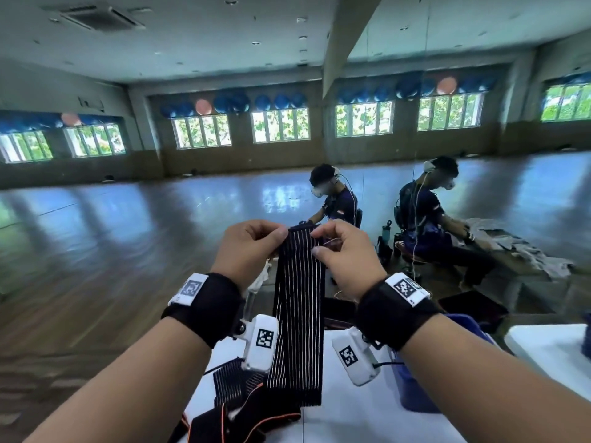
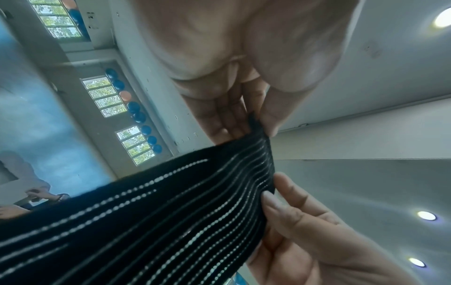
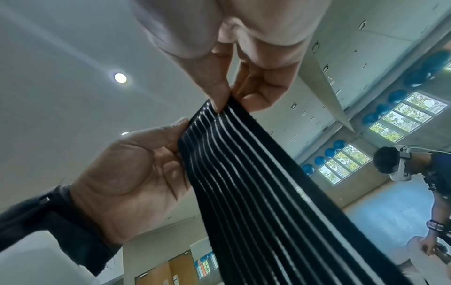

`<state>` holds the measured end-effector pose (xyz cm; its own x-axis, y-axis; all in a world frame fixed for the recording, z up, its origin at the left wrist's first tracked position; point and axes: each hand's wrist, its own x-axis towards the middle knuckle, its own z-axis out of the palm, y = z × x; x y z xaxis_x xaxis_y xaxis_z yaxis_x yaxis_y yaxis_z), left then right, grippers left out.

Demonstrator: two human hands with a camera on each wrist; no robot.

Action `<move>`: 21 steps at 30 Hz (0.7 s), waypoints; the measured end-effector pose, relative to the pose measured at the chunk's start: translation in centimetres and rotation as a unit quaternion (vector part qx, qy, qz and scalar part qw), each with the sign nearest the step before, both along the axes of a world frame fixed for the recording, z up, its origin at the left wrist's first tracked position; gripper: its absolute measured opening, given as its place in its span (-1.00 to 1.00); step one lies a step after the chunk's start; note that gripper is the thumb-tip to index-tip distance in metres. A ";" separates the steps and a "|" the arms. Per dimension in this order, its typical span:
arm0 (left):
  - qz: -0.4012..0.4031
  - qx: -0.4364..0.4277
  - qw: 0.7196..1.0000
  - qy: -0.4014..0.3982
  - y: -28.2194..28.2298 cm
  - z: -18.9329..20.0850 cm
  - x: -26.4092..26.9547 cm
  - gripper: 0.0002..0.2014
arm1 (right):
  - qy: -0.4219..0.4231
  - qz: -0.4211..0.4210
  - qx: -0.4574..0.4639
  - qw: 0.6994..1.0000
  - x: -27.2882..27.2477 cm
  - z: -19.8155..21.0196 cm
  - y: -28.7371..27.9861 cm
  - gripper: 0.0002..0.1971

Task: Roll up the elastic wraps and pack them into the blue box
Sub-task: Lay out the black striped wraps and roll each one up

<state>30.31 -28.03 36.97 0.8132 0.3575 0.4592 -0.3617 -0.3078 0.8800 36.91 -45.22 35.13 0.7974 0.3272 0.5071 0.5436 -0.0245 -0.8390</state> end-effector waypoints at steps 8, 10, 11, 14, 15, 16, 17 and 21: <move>-0.023 0.001 0.999 -0.036 -3.6 0.6 0.4 -0.83 | 0.004 -0.034 0.003 0.999 0.4 -0.7 -3.2 -0.81; -0.020 0.014 0.999 -0.040 -4.4 0.5 0.6 -0.82 | -0.017 -0.046 0.010 0.999 0.4 -0.7 -3.8 -0.82; -0.018 0.016 0.999 -0.043 -4.7 0.5 0.7 -0.83 | -0.021 -0.049 0.018 0.998 0.4 -0.7 -4.1 -0.82; -0.036 -0.005 0.998 -0.050 -6.0 -0.3 0.8 -0.90 | -0.010 -0.053 0.062 0.997 0.4 -0.8 -5.0 -0.79; -0.050 -0.015 0.997 -0.050 -6.5 -0.8 0.6 -0.84 | -0.006 -0.054 0.078 0.995 0.3 -0.9 -5.3 -0.80; -0.065 -0.021 0.996 -0.049 -6.9 -1.4 0.5 -0.75 | -0.005 -0.057 0.089 0.994 0.3 -1.0 -5.6 -0.82; -0.077 -0.024 0.996 -0.048 -7.3 -2.2 0.4 -0.70 | -0.006 -0.061 0.095 0.994 0.3 -1.2 -5.9 -0.83; -0.100 0.016 0.994 -0.038 -9.3 -4.9 0.4 -0.77 | -0.006 -0.082 0.093 0.992 0.3 -2.0 -6.4 -0.84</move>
